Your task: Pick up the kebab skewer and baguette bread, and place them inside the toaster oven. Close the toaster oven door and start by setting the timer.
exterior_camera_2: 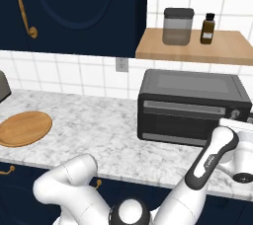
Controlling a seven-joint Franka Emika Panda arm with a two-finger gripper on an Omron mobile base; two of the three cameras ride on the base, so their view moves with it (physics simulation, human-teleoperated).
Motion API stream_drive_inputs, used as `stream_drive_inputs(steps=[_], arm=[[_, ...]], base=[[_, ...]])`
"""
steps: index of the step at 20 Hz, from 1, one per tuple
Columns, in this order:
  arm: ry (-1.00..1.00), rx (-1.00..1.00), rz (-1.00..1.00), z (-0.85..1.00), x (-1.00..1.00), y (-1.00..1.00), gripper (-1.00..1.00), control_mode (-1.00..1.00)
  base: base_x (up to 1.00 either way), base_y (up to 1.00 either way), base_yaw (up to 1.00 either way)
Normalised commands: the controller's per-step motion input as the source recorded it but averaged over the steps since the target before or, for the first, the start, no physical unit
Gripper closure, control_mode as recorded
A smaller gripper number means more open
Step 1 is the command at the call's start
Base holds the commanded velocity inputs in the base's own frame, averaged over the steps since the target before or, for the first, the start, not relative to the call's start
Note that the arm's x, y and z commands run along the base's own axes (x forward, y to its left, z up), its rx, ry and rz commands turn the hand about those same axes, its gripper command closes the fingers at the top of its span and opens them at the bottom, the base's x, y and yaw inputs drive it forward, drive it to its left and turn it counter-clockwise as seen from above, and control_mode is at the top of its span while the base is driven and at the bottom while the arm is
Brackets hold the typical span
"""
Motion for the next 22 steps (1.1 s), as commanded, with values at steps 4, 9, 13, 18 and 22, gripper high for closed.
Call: stream_drive_inputs(steps=[4,9,13,18,22], arm=[[0.0,0.04,0.0,0.06,0.0,0.13,-1.0,-1.0],[0.0,0.03,0.0,0.07,0.07,0.14,-1.0,-1.0],[0.0,0.0,0.0,0.02,0.07,0.0,-1.0,-1.0],[-0.02,0.0,0.0,0.0,0.01,-0.1,-1.0,-1.0],[-0.04,0.0,0.0,0.0,0.0,0.0,-1.0,-1.0]], base=[[0.0,0.0,0.0],[0.0,0.0,0.0],[0.0,0.0,0.0],[0.0,0.0,0.0],[0.0,0.0,0.0]])
